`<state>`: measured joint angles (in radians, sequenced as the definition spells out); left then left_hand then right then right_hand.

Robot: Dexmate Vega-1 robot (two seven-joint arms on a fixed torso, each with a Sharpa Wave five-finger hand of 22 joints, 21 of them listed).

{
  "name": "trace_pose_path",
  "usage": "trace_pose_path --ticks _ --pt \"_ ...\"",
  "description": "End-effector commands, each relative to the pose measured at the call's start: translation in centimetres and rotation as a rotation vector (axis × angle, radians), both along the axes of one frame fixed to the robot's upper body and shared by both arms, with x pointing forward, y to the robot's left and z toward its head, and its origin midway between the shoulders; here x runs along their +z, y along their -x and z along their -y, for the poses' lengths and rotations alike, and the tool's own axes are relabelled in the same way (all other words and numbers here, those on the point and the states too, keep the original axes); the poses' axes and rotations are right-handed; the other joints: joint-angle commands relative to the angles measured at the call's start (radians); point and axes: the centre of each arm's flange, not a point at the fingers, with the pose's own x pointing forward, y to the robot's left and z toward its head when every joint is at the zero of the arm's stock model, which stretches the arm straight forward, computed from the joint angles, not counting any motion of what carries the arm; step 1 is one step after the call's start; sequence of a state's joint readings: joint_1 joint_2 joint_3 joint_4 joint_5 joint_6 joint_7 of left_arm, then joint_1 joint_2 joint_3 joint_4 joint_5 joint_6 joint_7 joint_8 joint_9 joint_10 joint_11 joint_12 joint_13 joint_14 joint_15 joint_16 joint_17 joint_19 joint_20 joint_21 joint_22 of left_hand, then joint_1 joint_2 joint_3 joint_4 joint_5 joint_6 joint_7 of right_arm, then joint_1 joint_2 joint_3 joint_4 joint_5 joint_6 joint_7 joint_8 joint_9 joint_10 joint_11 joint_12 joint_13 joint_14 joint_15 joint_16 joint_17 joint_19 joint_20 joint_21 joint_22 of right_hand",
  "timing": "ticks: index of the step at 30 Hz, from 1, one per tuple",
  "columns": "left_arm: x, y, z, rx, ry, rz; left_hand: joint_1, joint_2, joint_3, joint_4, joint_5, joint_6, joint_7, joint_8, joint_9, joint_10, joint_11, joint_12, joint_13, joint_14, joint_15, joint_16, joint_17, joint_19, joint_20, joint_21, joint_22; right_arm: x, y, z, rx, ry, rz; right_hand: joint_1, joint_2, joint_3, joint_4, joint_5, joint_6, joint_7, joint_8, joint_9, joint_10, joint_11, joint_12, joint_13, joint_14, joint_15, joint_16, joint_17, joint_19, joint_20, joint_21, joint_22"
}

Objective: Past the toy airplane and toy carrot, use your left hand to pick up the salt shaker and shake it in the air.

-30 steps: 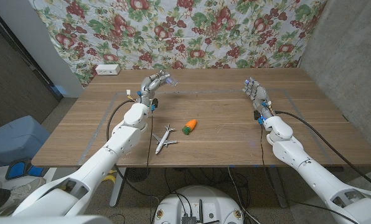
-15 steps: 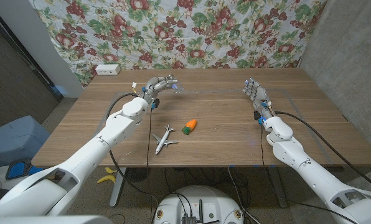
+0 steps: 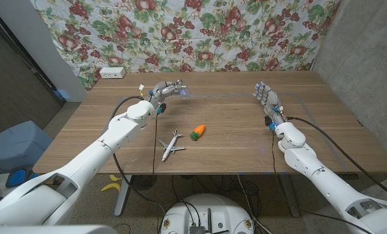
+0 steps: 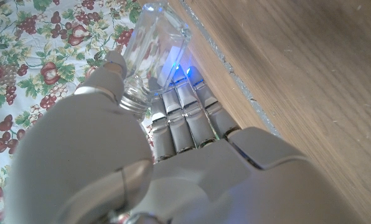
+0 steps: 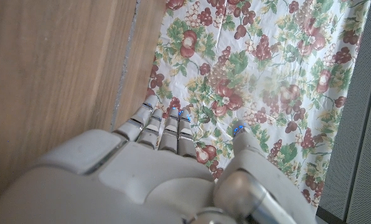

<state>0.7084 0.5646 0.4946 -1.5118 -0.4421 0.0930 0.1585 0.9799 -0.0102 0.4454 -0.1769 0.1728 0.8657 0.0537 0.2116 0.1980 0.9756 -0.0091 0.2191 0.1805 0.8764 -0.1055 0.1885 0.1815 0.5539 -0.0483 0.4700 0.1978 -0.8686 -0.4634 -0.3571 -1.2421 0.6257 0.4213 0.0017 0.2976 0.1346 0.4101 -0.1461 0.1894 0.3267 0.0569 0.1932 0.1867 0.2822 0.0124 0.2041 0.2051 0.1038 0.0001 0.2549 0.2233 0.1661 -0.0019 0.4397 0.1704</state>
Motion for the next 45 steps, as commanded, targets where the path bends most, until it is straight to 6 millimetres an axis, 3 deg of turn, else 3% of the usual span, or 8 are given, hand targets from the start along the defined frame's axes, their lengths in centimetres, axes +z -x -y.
trace_pose_path --ticks 1,21,45 --pt "-0.5 0.4 -0.2 0.006 0.063 0.067 0.156 0.149 -0.002 0.002 0.005 0.215 -0.073 -0.001 0.001 0.208 -0.197 0.0 0.004 -0.002 -0.138 0.0 0.001 -0.004 -0.086 0.008 0.002 0.0 0.2 0.0 -0.001 0.001 0.0 -0.005 0.005 -0.003 0.0 0.002 0.008 0.002 0.004 0.001 0.004 0.0 -0.002 -0.001 0.008 -0.004 0.0 0.001 0.009 0.001 -0.003 0.001" --pt "-2.0 1.8 -0.6 0.032 0.351 0.33 0.158 0.152 -0.006 0.005 0.006 0.212 -0.081 -0.005 0.002 0.2 -0.199 -0.007 0.004 0.002 -0.138 0.002 0.002 0.001 -0.087 0.015 0.002 0.0 0.2 -0.1 -0.002 0.001 0.0 -0.006 0.005 -0.004 0.001 0.002 0.008 0.002 0.004 0.001 0.006 0.001 -0.001 -0.001 0.008 -0.004 -0.001 0.001 0.013 0.001 -0.014 0.001" --pt "-1.9 1.7 -0.4 0.025 0.308 0.292 0.157 0.153 -0.013 0.007 0.006 0.213 -0.084 -0.007 0.002 0.202 -0.198 -0.009 0.005 0.009 -0.138 0.004 0.003 0.001 -0.091 0.022 0.001 -0.2 0.2 0.0 -0.002 -0.003 0.0 -0.006 0.005 -0.004 0.001 0.002 0.009 0.002 0.004 0.001 0.007 0.0 -0.001 -0.001 0.009 -0.004 -0.002 0.001 0.019 0.002 -0.024 0.002"
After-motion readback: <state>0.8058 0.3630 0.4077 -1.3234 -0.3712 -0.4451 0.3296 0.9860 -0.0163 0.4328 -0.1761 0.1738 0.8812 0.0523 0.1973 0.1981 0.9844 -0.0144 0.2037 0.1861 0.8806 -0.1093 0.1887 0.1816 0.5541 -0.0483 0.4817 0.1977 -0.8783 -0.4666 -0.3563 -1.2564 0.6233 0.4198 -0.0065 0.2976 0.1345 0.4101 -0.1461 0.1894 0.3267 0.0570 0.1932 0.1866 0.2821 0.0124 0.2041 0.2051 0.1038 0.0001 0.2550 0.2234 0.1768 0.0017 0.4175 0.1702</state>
